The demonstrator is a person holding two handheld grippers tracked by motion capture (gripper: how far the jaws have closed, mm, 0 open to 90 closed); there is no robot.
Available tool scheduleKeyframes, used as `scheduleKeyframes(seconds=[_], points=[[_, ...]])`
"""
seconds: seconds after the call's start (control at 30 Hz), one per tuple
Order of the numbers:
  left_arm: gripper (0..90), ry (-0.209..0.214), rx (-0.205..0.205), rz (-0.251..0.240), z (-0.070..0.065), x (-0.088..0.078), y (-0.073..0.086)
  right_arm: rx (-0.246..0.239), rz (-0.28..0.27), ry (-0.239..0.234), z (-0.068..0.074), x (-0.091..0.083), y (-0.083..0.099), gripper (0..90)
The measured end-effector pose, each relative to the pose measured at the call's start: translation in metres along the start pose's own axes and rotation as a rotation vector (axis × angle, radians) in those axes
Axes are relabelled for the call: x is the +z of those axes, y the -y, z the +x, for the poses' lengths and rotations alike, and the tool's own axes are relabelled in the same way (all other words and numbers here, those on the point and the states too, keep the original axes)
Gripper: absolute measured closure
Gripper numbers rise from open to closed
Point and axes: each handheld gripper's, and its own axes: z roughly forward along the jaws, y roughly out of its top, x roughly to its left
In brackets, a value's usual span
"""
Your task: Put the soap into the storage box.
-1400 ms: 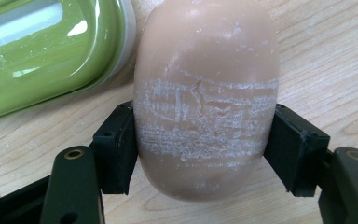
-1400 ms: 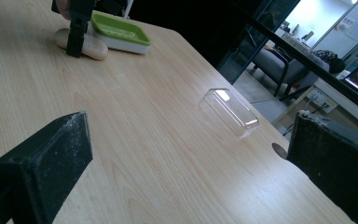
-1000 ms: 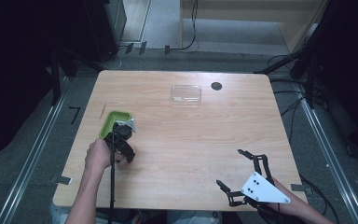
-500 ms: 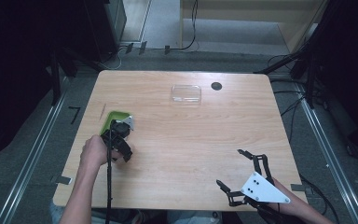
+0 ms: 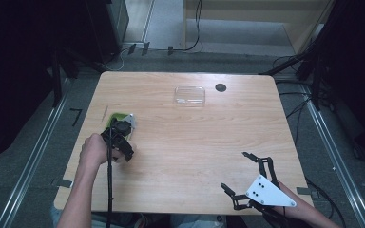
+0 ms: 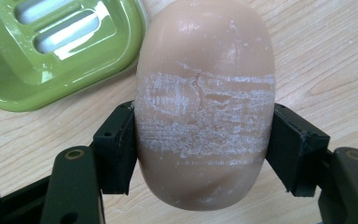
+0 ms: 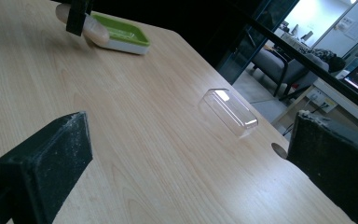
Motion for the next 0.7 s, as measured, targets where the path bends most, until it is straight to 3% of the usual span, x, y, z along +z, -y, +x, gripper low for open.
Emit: scheduleKeyframes(seconds=[0.7], points=[[33.3, 0.0, -0.009, -0.018, 0.015, -0.024, -0.011, 0.005, 0.001, -0.001, 0.0, 0.0, 0.0, 0.0]])
